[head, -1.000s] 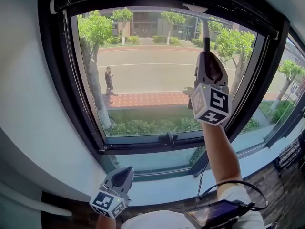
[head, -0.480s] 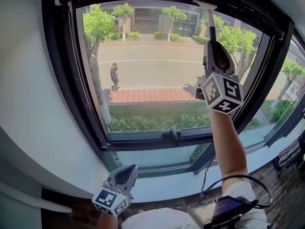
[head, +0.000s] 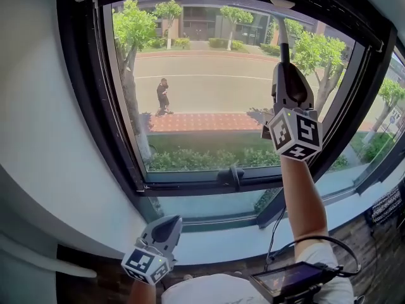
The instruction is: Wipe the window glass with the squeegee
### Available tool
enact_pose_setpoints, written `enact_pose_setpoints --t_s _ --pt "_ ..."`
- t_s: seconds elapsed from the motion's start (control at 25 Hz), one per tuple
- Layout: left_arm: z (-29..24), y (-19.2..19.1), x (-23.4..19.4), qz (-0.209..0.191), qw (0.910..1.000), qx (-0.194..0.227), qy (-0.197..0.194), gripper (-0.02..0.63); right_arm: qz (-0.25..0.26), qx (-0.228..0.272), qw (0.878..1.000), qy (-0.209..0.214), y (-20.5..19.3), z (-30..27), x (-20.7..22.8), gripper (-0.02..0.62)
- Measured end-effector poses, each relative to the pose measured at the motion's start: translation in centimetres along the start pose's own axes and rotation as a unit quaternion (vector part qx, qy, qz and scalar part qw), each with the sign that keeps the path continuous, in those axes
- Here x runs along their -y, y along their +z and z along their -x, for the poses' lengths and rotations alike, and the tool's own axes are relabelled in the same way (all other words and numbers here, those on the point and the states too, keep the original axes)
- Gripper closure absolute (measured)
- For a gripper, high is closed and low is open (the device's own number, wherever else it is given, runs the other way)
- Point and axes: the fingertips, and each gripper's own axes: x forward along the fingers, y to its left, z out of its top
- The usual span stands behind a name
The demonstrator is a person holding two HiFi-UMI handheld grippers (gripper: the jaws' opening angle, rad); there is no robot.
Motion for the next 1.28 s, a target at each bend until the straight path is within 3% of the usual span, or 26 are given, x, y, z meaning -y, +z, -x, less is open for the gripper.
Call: enact_pose_setpoints --t_s 1.28 --pt "-0.9 -1.3 2.3 0.013 0.9998 -0.012 -0.011 0.589 -0.014 -0.109 0.994 -0.008 -10.9 12.5 -0.4 0.492"
